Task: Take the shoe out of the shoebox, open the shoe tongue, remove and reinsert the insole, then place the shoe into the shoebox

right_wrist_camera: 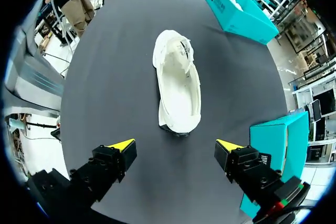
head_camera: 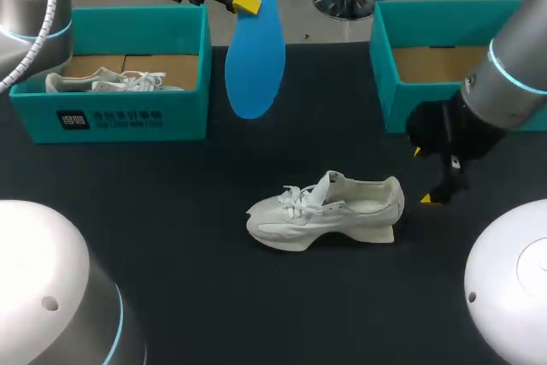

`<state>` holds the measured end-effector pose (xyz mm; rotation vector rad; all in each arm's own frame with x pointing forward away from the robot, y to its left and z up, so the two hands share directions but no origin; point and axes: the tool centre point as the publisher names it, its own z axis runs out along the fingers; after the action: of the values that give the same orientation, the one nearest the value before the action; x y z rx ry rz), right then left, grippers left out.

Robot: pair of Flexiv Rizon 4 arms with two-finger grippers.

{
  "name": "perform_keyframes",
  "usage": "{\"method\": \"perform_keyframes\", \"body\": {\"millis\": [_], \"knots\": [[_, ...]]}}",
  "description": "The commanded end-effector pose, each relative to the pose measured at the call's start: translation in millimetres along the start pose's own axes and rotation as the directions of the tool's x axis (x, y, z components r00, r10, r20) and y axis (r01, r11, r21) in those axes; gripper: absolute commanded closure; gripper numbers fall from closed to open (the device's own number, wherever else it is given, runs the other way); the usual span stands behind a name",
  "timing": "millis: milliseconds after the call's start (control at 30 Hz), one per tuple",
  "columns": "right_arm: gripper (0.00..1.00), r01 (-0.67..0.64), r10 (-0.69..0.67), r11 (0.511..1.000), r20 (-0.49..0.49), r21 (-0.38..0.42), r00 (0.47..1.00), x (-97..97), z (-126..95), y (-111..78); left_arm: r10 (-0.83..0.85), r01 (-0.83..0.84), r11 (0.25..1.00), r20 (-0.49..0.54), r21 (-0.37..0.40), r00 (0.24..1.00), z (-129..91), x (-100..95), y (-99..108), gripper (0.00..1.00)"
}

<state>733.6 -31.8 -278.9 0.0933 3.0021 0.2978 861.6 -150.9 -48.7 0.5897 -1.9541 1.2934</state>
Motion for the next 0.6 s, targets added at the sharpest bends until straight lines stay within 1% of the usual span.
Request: {"method": "perform_keyframes", "body": {"millis": [33, 433, 600], "knots": [[0.0, -0.008, 0.007, 0.956, 0.005, 0.293, 1.0, 4.2, 0, 0.8, 0.001, -0.001, 1.0, 0.0, 0.002, 1.0, 0, -0.1, 1, 1.0], [0.0, -0.015, 0.019, 0.962, -0.01, 0.273, 1.0, 7.5, -4, -4.2, -0.001, 0.001, 1.0, -0.001, 0.007, 1.0, 2, 0.5, 2, 1.0], [0.0, -0.026, 0.029, 0.965, -0.009, 0.261, 1.0, 9.5, -8, -10.2, 0.007, -0.007, 1.0, -0.009, 0.018, 1.0, 8, 12.5, 0, 1.0]]}}
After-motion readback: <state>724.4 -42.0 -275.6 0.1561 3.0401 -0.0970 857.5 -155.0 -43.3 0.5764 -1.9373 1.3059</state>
